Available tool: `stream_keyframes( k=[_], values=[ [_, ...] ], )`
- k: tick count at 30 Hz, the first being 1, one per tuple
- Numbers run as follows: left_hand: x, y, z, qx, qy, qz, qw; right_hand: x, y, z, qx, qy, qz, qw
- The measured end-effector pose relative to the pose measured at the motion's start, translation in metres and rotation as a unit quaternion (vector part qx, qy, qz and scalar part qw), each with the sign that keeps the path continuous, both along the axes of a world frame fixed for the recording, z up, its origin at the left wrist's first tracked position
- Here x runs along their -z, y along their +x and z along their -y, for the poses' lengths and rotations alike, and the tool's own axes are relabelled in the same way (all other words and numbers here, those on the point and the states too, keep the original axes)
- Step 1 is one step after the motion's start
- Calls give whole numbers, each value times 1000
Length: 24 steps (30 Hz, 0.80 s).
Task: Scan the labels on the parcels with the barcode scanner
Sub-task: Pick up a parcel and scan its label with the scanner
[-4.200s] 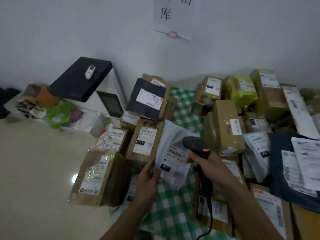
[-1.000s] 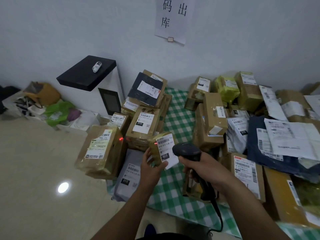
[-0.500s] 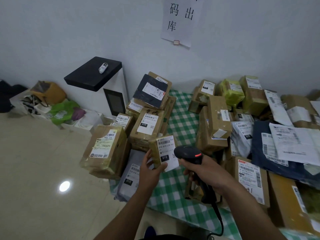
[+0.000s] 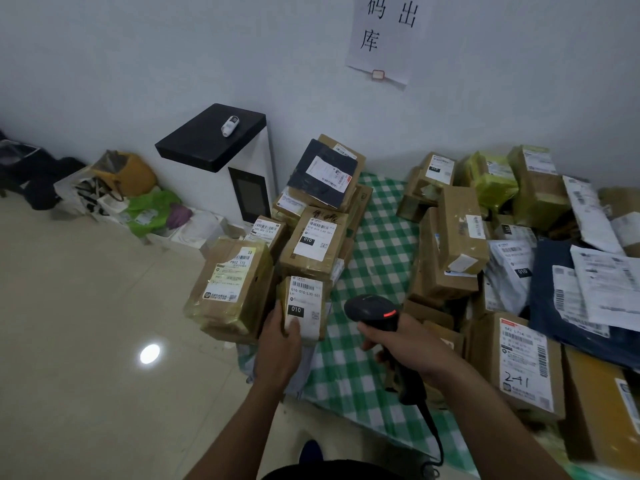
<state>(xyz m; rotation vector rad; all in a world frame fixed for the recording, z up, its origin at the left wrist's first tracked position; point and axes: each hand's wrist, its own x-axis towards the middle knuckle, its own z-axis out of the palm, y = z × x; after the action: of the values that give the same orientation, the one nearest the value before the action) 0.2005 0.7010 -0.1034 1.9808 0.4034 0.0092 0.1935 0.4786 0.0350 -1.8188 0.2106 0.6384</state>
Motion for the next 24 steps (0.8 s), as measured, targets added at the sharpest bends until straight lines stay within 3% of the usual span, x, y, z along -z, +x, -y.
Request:
stream_keyframes(
  k=[5,8,12,21,24],
  values=[
    [-9,-5,15,-28,158,35,986,4,0,-3,-2,4,-3,1000],
    [-12,-7,23,37,269,16,962,8,-2,-1,9,4,-3,1000],
    [-5,0,23,97,306,-47,946,12,-4,3,24,11,-6,1000],
    [-10,5,22,139,340,20,930,5,1,27,93,20,-7,995],
    [-35,18,50,164,268,54,948,-2,5,45,144,27,-3,989]
  ],
)
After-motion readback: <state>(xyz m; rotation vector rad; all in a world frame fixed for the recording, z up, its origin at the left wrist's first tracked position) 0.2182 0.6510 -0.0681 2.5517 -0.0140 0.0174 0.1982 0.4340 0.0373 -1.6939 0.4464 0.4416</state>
